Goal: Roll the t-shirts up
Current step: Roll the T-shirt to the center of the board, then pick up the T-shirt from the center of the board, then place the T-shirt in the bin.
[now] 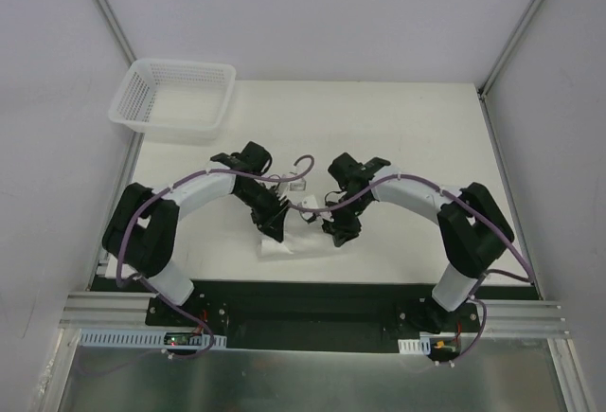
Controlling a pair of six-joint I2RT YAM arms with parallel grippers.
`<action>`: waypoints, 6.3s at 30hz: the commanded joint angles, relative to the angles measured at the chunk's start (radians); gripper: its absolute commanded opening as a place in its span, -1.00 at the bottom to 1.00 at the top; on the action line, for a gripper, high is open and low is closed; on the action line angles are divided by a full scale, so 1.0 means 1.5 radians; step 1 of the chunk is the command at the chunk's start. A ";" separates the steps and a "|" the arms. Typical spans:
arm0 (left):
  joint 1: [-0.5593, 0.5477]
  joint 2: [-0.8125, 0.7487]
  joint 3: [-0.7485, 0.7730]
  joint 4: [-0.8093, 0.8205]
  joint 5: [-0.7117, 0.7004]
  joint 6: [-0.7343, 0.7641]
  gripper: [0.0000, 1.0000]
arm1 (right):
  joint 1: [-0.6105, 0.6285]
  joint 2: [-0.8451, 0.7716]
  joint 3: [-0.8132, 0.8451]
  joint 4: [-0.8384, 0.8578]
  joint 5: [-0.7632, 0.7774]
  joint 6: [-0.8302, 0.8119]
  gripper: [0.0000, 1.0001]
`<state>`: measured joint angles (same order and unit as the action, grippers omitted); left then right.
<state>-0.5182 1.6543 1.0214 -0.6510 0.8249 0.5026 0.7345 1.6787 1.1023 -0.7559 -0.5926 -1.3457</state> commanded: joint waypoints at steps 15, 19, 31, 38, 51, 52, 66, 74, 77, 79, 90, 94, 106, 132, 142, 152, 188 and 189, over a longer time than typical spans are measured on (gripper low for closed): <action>-0.204 -0.391 -0.137 0.148 -0.343 0.072 0.14 | -0.067 0.363 0.314 -0.390 -0.043 0.033 -0.78; -0.260 -0.345 -0.146 0.199 -0.343 0.148 0.15 | -0.070 0.398 0.360 -0.423 -0.038 0.052 -0.79; -0.350 -0.200 -0.129 0.301 -0.325 0.224 0.21 | -0.087 0.515 0.484 -0.512 -0.033 0.100 -0.79; -0.351 -0.127 -0.114 0.329 -0.373 0.245 0.32 | -0.088 0.546 0.516 -0.545 -0.037 0.094 -0.79; -0.347 -0.101 -0.111 0.356 -0.440 0.267 0.37 | -0.091 0.590 0.569 -0.597 -0.044 0.085 -0.78; -0.346 -0.095 -0.114 0.359 -0.447 0.269 0.37 | -0.090 0.593 0.571 -0.601 -0.044 0.085 -0.78; -0.297 -0.011 -0.117 0.403 -0.505 0.268 0.84 | -0.087 0.597 0.572 -0.601 -0.038 0.087 -0.78; -0.276 0.048 -0.137 0.392 -0.516 0.286 0.41 | -0.089 0.594 0.571 -0.601 -0.041 0.085 -0.75; -0.273 0.069 -0.136 0.375 -0.506 0.291 0.19 | -0.095 0.591 0.572 -0.601 -0.049 0.082 -0.60; -0.273 0.086 -0.119 0.366 -0.518 0.293 0.09 | -0.106 0.583 0.573 -0.601 -0.066 0.080 -0.40; -0.248 0.154 -0.032 0.202 -0.485 0.257 -1.00 | -0.324 0.276 0.535 -0.602 -0.119 0.055 0.92; -0.232 0.150 0.004 0.150 -0.466 0.240 -1.00 | -0.399 0.186 0.489 -0.601 -0.132 0.069 0.92; -0.139 0.099 0.200 -0.002 -0.347 0.146 -1.00 | -0.588 -0.085 0.339 -0.350 -0.119 0.235 0.92; 0.209 0.125 0.639 -0.080 -0.362 0.065 -1.00 | -0.599 -0.189 0.180 -0.102 0.013 0.483 0.92; 0.406 0.361 0.996 -0.093 -0.421 0.134 -1.00 | -0.600 -0.130 0.159 -0.136 -0.015 0.494 0.92; 0.508 0.508 1.039 0.029 -0.454 0.142 -1.00 | -0.599 -0.077 0.246 -0.211 0.036 0.497 0.92; 0.501 0.666 0.998 0.263 -0.590 0.295 -1.00 | -0.478 0.011 0.320 -0.294 0.171 0.408 0.92; 0.498 0.668 0.995 0.262 -0.605 0.303 -1.00 | -0.478 0.011 0.318 -0.293 0.169 0.409 0.92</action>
<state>0.2554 2.6637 2.5359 -0.3069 0.0002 0.8753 0.0113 1.6993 1.5494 -1.1656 -0.3553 -0.7273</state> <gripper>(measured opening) 0.418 0.958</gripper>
